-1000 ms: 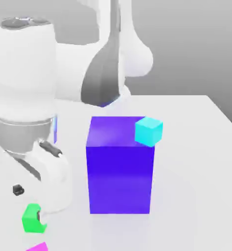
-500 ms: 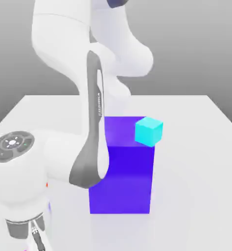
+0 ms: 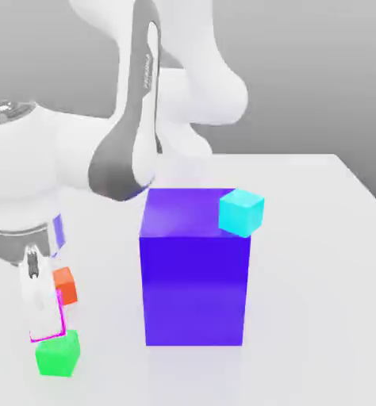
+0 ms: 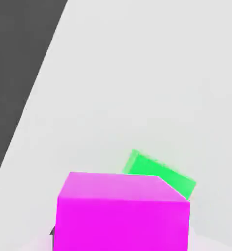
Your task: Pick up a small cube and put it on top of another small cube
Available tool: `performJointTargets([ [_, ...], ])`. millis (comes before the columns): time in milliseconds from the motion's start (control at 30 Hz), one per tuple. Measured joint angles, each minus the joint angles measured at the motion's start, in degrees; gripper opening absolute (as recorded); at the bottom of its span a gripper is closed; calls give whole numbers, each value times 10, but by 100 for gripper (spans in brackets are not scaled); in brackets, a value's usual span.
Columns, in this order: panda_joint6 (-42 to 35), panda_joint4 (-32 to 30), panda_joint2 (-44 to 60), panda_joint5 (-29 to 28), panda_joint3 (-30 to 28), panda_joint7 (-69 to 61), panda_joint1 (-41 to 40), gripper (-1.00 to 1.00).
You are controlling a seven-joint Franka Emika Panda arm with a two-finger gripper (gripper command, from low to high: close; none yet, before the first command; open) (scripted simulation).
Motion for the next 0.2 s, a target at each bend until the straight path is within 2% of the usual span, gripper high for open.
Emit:
performJointTargets([
  [100,54,-2,53,11,5,-7,-5,-100],
  [133,67,-1,66,14,7,-9,-6,100],
  [200,67,-1,66,14,7,-9,-6,100],
])
